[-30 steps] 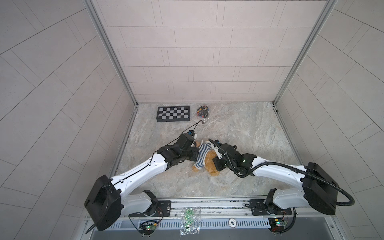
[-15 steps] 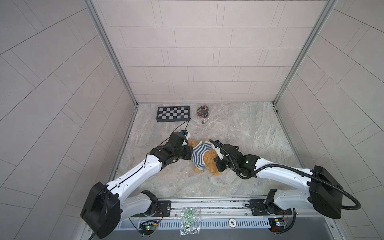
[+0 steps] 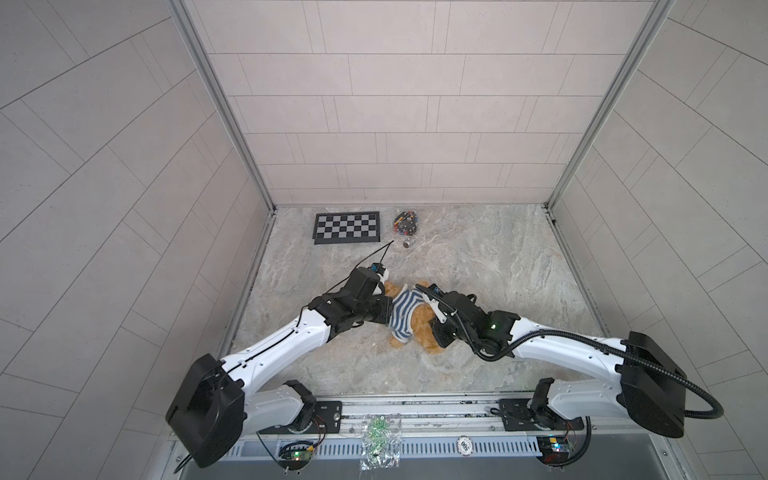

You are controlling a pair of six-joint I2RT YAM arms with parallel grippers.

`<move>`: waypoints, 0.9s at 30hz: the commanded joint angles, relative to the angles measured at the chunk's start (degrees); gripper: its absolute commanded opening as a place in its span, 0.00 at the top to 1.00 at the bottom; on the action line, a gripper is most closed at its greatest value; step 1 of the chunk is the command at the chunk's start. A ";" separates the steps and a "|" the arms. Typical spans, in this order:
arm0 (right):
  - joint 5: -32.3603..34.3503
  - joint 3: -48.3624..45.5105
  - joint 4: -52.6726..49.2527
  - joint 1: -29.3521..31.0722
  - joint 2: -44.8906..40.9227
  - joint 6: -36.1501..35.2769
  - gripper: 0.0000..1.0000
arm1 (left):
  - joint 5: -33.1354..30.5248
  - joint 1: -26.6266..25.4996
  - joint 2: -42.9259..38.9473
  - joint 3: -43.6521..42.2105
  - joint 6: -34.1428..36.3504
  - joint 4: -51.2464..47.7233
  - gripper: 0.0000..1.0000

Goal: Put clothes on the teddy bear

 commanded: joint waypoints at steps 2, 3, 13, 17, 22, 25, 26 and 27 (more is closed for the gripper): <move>1.05 0.41 -0.32 0.95 -2.50 -1.61 1.00 | -1.51 0.01 -1.66 -0.14 1.20 -2.19 0.85; 0.95 0.27 0.16 1.10 -2.78 -1.90 1.00 | -1.57 0.03 -2.18 0.19 1.30 -2.61 0.83; 3.46 0.76 0.03 3.33 -5.46 -6.05 1.00 | -1.15 0.87 -2.81 4.88 0.05 -3.79 0.58; 3.24 -0.46 2.04 3.68 -6.77 -7.61 1.00 | -0.72 2.49 -0.42 6.65 -1.60 -1.97 0.55; 3.56 -1.39 3.53 4.13 -7.27 -8.67 1.00 | 0.58 2.50 3.75 9.12 -1.48 -0.52 0.58; 4.05 -1.40 3.53 4.22 -7.38 -8.73 1.00 | 1.16 2.50 5.57 9.63 -1.16 -0.85 0.64; 4.08 -1.40 3.59 4.31 -7.41 -8.93 1.00 | 1.42 2.54 5.77 9.33 -1.05 -0.68 0.67; 4.12 -1.46 3.62 4.31 -7.38 -8.96 1.00 | 1.63 2.50 5.82 9.26 -0.90 -0.55 0.70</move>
